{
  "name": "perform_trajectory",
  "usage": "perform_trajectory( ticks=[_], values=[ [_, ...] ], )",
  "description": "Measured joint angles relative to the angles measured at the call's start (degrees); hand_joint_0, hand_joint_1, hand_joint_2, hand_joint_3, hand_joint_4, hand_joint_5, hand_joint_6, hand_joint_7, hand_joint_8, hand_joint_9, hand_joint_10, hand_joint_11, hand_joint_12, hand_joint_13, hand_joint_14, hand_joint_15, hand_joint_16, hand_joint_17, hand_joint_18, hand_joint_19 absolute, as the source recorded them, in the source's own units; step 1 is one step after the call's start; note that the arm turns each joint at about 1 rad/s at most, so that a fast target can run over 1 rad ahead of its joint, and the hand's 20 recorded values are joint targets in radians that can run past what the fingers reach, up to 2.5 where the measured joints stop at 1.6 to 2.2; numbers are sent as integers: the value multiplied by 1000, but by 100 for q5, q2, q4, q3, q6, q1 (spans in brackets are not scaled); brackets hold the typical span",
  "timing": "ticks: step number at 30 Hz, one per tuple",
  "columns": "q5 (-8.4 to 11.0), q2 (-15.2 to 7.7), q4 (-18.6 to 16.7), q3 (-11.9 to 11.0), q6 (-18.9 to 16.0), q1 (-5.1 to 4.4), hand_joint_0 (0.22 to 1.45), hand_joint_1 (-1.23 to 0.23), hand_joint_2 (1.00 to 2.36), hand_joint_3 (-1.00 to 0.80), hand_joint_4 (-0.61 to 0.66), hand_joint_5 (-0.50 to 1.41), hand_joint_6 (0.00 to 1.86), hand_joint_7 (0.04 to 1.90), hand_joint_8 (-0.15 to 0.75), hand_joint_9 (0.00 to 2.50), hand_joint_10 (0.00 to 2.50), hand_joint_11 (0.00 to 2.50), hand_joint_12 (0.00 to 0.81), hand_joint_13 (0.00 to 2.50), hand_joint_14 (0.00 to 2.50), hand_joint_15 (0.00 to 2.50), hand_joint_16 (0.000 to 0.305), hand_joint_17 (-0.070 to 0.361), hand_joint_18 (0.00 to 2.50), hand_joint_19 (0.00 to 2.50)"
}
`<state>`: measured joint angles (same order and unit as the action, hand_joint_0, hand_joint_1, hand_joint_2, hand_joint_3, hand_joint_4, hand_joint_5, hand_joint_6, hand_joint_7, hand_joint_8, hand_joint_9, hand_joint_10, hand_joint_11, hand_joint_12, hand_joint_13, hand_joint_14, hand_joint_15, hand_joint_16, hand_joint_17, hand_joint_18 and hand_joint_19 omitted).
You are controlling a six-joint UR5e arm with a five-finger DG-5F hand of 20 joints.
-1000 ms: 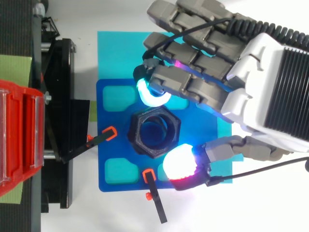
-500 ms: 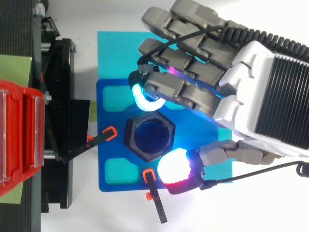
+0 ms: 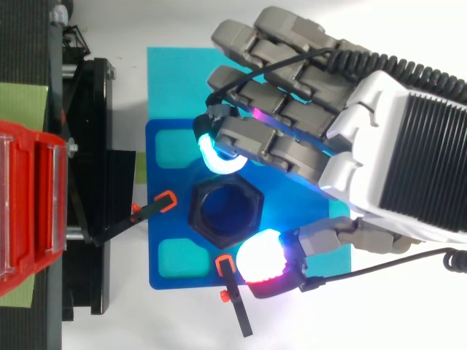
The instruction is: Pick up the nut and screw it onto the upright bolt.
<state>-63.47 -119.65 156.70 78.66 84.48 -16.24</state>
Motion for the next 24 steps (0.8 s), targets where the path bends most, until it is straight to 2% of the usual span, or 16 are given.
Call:
perform_trajectory(
  ticks=[14, 24],
  values=[
    [-12, -19, 29, 0, -70, -2, 530, -605, 1000, -500, 293, -116, 502, 1233, 314, 574, 0, 36, 366, 406, 0, 0, 44, 100, 260, 0],
    [-22, -22, 89, 8, -101, 33, 531, -605, 1000, -500, 288, -116, 502, 1229, 314, 575, 0, 37, 365, 407, 0, 0, 44, 99, 261, 0]
  ],
)
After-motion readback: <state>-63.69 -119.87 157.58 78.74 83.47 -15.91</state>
